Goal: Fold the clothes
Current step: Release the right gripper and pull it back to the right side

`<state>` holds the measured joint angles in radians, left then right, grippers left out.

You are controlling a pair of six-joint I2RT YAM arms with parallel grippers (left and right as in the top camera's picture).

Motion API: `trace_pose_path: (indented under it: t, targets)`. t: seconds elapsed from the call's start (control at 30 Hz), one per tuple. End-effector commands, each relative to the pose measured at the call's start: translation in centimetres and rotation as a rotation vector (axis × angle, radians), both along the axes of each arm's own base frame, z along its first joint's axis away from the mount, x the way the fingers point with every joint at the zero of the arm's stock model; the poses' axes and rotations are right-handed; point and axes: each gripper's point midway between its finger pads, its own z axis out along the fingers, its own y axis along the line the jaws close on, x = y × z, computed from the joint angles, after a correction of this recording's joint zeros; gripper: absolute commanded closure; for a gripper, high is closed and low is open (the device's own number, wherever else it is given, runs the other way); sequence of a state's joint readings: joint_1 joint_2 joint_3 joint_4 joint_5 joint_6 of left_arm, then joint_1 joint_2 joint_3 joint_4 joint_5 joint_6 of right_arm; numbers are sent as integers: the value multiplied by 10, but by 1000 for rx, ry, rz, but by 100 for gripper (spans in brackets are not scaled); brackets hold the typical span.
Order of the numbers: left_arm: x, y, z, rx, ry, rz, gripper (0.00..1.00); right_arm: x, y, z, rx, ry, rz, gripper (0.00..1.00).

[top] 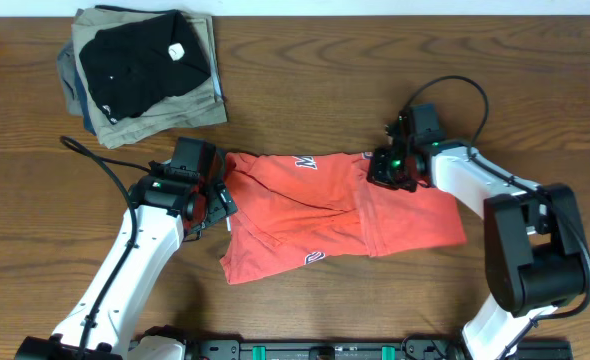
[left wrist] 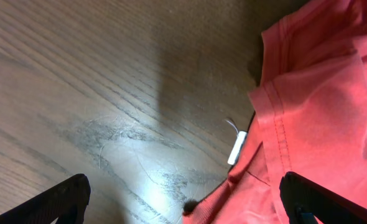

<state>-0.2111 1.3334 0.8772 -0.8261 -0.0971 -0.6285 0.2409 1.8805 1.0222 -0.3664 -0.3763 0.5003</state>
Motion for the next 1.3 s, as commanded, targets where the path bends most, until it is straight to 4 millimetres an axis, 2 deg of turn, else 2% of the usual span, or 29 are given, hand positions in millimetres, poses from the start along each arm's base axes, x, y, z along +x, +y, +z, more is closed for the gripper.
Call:
trace_pose_path:
  t: [0.0, 0.13, 0.27, 0.33, 0.43, 0.53, 0.57, 0.63, 0.67, 0.7, 0.77, 0.8, 0.87, 1.03, 1.1, 1.27]
  targets:
    - [-1, 4, -2, 18, 7, 4, 2, -15, 16, -17, 13, 54, 39, 98]
    - [-3, 4, -4, 20, 15, 4, 2, -12, 16, -12, 4, 39, 47, 96]
    - [-6, 5, -8, 22, 25, 4, 2, -5, 5, 7, -8, 28, 53, 93]
    - [-8, 5, -10, 23, 29, 4, 2, 0, -6, 20, -28, 20, 35, 90]
    - [-11, 6, -14, 25, 37, 4, 2, 8, -37, 46, -87, 21, -41, 84]
    - [-14, 7, -19, 26, 44, 4, 2, 11, -66, 71, -126, 14, -105, 66]
    - [-14, 7, -20, 26, 46, 4, 2, 11, -73, 77, -131, 8, -115, 56]
    - [-15, 7, -21, 28, 49, 3, 2, 9, -87, 89, -138, -2, -134, 29]
    - [-14, 7, -21, 27, 45, 1, 2, 7, -94, 92, -141, -3, -146, 20]
    - [-13, 7, -21, 26, 42, 1, 2, 5, -101, 94, -144, 2, -157, 18]
    - [-11, 6, -20, 24, 35, 1, 2, -2, -112, 93, -147, 33, -178, 23]
    - [-11, 6, -20, 24, 32, 1, 2, -7, -116, 91, -150, 55, -182, 30]
    - [-10, 6, -20, 23, 29, 1, 2, -16, -118, 83, -160, 85, -158, 52]
    - [-10, 6, -20, 23, 30, 1, 2, -34, -111, 55, -170, 119, -113, 91]
    - [-10, 6, -20, 23, 31, 1, 2, -37, -106, 44, -159, 111, -101, 98]
    - [-10, 6, -20, 23, 30, 1, 2, -47, -100, 22, -147, 117, -113, 99]
